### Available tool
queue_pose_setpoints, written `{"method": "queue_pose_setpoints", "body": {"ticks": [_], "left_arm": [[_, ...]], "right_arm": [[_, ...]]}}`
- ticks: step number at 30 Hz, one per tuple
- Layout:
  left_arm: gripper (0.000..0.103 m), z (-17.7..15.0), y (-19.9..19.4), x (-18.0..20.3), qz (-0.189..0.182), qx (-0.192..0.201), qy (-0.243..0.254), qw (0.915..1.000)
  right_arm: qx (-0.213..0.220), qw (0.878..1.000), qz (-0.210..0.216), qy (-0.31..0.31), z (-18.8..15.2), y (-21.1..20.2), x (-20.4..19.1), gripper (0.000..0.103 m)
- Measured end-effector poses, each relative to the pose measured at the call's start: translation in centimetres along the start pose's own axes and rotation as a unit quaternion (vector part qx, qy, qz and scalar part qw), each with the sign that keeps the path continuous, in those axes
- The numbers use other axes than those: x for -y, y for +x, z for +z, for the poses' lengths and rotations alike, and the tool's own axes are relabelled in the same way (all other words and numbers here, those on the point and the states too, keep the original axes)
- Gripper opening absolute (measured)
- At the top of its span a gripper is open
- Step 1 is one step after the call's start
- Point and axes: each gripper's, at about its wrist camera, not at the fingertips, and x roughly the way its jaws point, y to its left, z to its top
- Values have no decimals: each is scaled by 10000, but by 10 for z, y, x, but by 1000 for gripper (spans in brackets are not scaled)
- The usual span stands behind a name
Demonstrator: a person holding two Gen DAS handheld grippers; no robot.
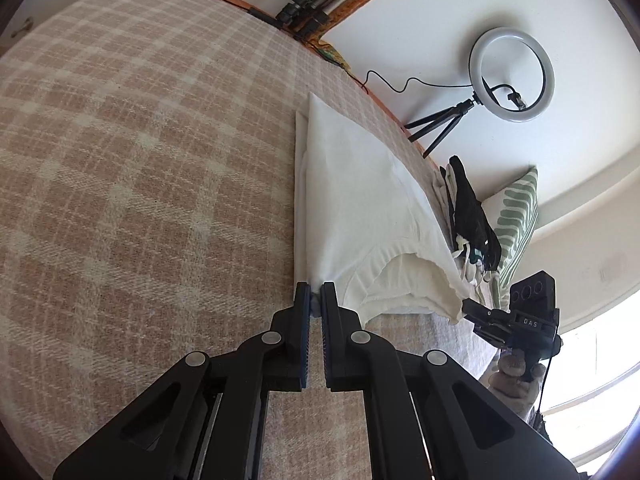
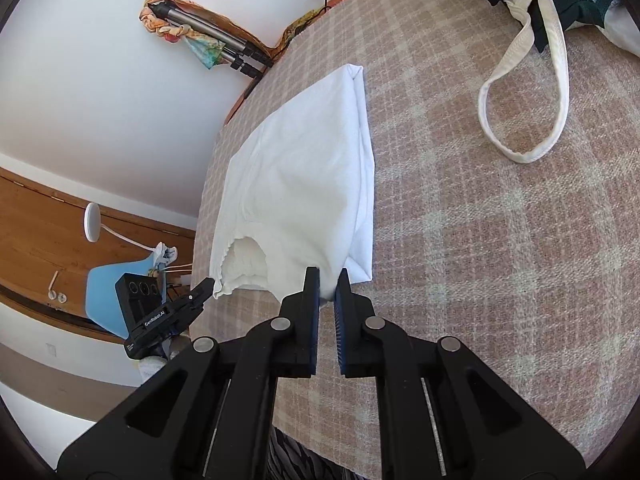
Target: Fold small clothes
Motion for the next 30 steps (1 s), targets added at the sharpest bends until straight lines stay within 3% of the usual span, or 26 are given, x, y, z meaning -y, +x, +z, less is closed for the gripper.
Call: {"method": "queue_pose_setpoints", "body": {"ticks": [3, 6, 8, 10, 13, 14, 16, 17, 21, 25, 30], "left_arm": [[4, -1, -3, 8, 283, -85, 352, 9989], [4, -2, -13, 15, 578, -3, 681, 9960], [5, 0, -19, 20, 718, 132, 831, 9939], [6, 9, -22, 27, 687, 246, 906, 9932], [8, 29, -17, 34, 651, 387, 910, 9930], [12, 36, -13, 34, 590, 387, 845, 9939], [32, 51, -5, 32, 457, 371, 749, 9955], [35, 58, 0, 30, 420, 351, 709, 9960], [35, 75, 15, 35, 458, 438, 573, 9963], [35, 65, 33, 70, 297, 339, 1102, 9929], [35, 43, 69, 106, 132, -84, 1776, 9840]], "right_arm": [[-167, 9995, -190, -202, -3, -1, 0, 9], [-67, 9992, -88, -373, 1, -16, 0, 9], [112, 9988, -77, -475, 10, -25, -3, 18], [301, 9981, -72, -536, 21, -32, -2, 33], [457, 9973, 10, -574, 45, -32, -2, 36], [504, 9971, -6, -577, 53, -29, -2, 36], [478, 9975, 101, -503, 68, -22, 3, 36], [457, 9978, 152, -454, 75, -18, 6, 36], [447, 9984, 151, -301, 99, 4, 19, 36], [385, 9984, 357, -220, 115, 25, 29, 36], [182, 9981, 479, -328, 125, 47, 26, 36]]}}
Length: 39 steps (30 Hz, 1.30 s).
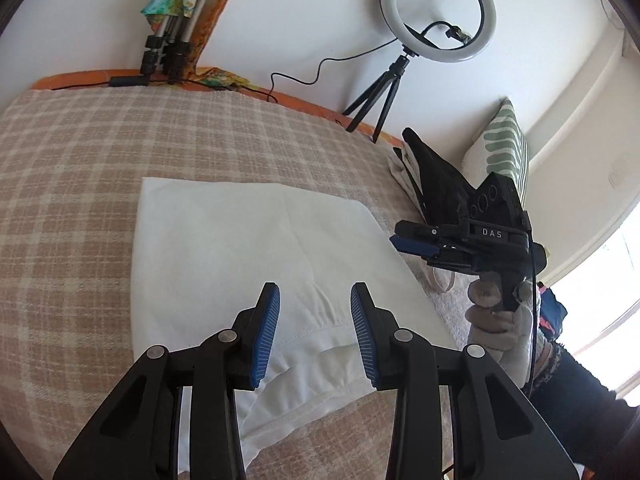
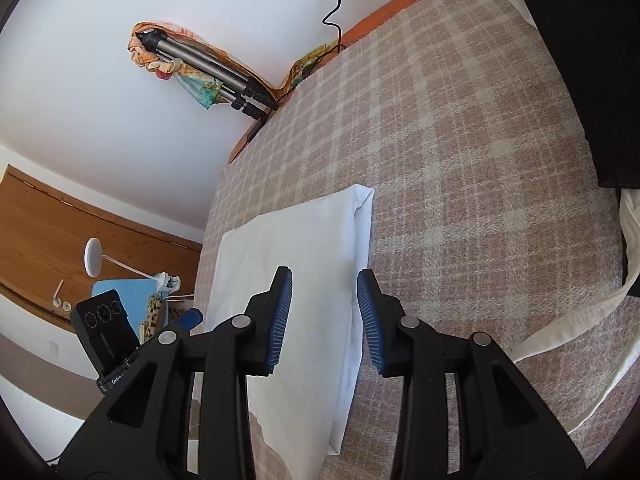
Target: Fold small clothes
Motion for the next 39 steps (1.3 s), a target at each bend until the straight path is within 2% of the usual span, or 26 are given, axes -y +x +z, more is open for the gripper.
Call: {"method": "queue_pose_setpoints", "body": {"ticks": [2, 7, 15, 17, 19, 21, 22, 23, 26, 28, 31, 35, 39], "left_arm": [[35, -5, 13, 5, 65, -160, 154, 9997], [35, -10, 26, -6, 49, -321, -10, 9995], [35, -14, 26, -6, 87, -337, 40, 9994], [35, -15, 28, -7, 67, -319, 26, 9995], [35, -16, 28, -7, 65, -308, 46, 9995], [35, -16, 28, -5, 93, -308, 103, 9994], [35, -16, 28, -4, 108, -309, 134, 9994], [35, -17, 28, -4, 116, -306, 156, 9993], [35, -17, 29, -4, 95, -281, 163, 9994], [35, -16, 28, -5, 75, -283, 139, 9995], [35, -14, 21, -6, 28, -290, 60, 9996], [35, -4, -7, -17, -45, 70, -156, 9998], [35, 17, -22, -40, 252, 362, -256, 9987]], "right_arm": [[-136, 9998, -36, -123, 0, 7, -3, 36], [-154, 9986, 414, -304, 1, 5, -8, 36], [-176, 9966, 668, 446, 22, 34, 20, 36], [-33, 9921, 939, 828, 28, 36, 30, 35], [207, 9887, 1019, 1077, 33, 34, 36, 35], [377, 9911, 747, 1039, 37, 31, 34, 30], [387, 9922, 643, 992, 38, 31, 32, 17], [415, 9936, 486, 937, 39, 30, 30, 9], [502, 9966, 91, 642, 37, 27, 20, 6], [535, 9967, -428, 436, 37, 27, 13, 5], [717, 9888, -1260, 346, 39, 12, 13, 5], [756, 9911, -1095, 84, 34, -16, -3, 5], [568, 9924, -957, -529, 9, -26, -45, 5]]}}
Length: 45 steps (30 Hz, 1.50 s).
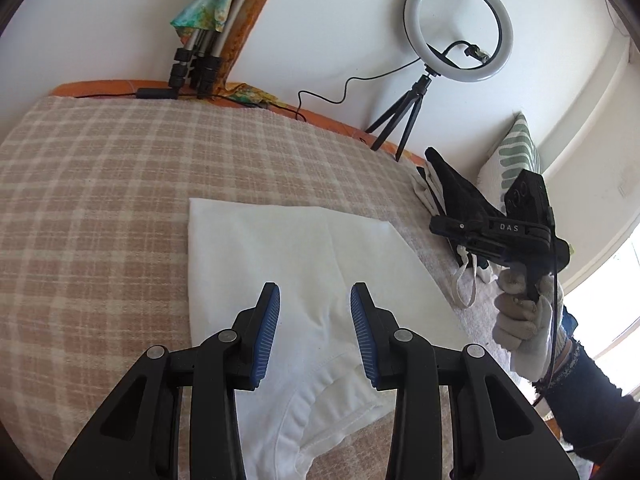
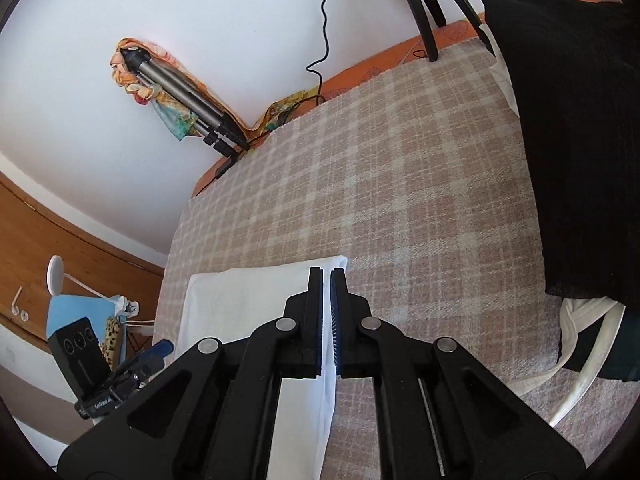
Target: Fold small clothes
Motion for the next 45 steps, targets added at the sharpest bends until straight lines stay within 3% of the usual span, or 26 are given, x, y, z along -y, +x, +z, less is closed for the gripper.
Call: {"method": "queue_pose_setpoints", "body": {"ticks": [5, 10, 14, 19, 21, 22, 23, 25, 29, 34, 38, 42, 45], "left_arm": [[35, 23, 21, -27, 458, 57, -14, 9989], [35, 31, 42, -57, 407, -19, -465, 9981], [35, 29, 55, -65, 1144, -131, -137, 9933], [35, 27, 27, -76, 853, 14, -420, 9955], [35, 28, 17, -78, 703, 34, -458, 9965], [35, 29, 14, -82, 555, 14, -561, 9969], [37, 30, 13, -87, 357, -22, -743, 9966], [46, 32, 15, -98, -61, -97, -1197, 9927], [48, 29, 28, -105, -550, -359, -1657, 9840], [48, 26, 47, -95, -546, -630, -1512, 9850], [49, 30, 55, -95, -730, -540, -1617, 9826], [49, 34, 64, -97, -978, -535, -1740, 9784], [46, 38, 69, -89, -886, -534, -1556, 9824]], "right_arm": [[-355, 9963, -68, -781, -37, 5, -46, 6], [-786, 9896, -390, -1142, -65, 24, -56, 8], [-936, 9860, -684, -1197, -76, 30, -52, 8], [-925, 9872, -701, -1095, -82, 2, -47, 10], [-770, 9892, -744, -1002, -85, -14, -45, 29], [-644, 9906, -754, -941, -86, -21, -44, 57], [-510, 9920, -728, -895, -88, -28, -42, 72], [-505, 9939, -649, -731, -93, -35, -34, 73], [-623, 9969, -410, -236, -105, -36, -12, 73], [-612, 9979, 91, 192, -113, -36, 2, 73], [-678, 9932, 728, 608, -115, -31, 10, 71], [-621, 9889, 1058, 843, -113, -19, 10, 69], [-668, 9866, 1149, 949, -107, -7, 9, 59]]}}
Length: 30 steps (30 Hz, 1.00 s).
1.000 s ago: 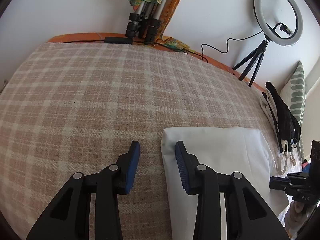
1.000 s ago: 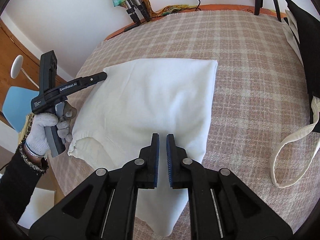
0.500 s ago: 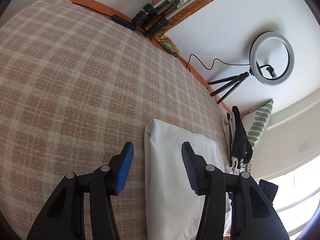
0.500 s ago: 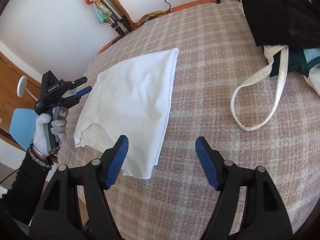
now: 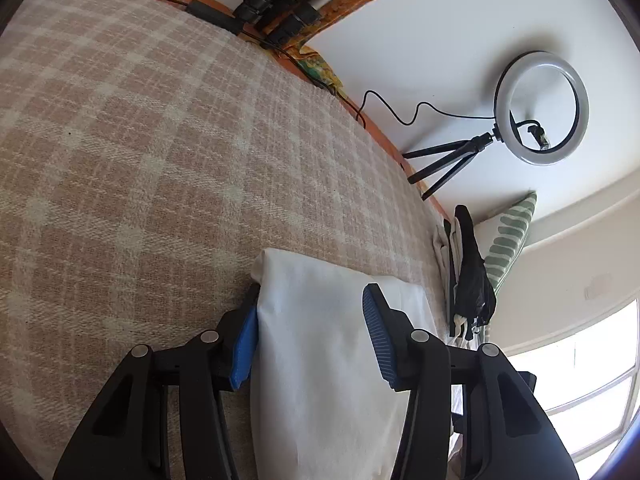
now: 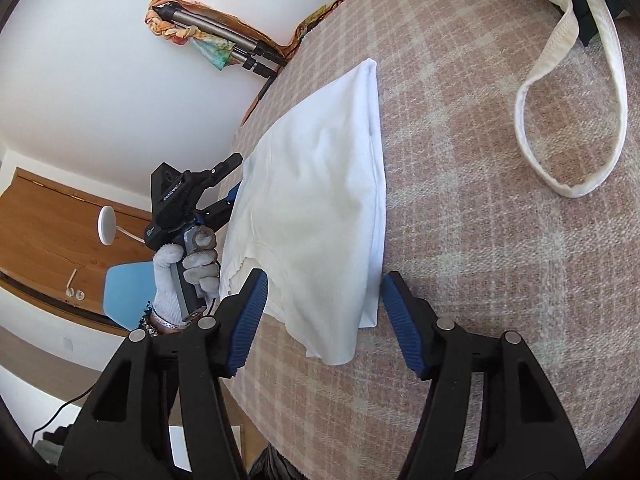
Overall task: Fold small clothes
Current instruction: 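Close both tools on the edge of the folded shirt, then lift the folded shirt with both tools and carry it over the black clothes pile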
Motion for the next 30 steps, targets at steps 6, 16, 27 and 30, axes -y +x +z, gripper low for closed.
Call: {"method": "queue_pose_setpoints", "body": {"ticks": [6, 16, 27, 30], "left_arm": [[11, -2, 13, 17, 578, -39, 456, 9973], [6, -11, -9, 53, 840, 458, 1236, 9877], [6, -17, -36, 96, 682, 724, 1575, 9825], [6, -17, -36, 113, 541, 752, 1659, 9818]], "right_arm": [[-86, 9995, -306, 2, 5, 12, -6, 31], [22, 9744, -1786, -1362, 1, 14, -63, 13], [331, 9501, -2254, -2132, -5, -18, -100, 11], [467, 9473, -2313, -2166, -4, -37, -101, 11]]}}
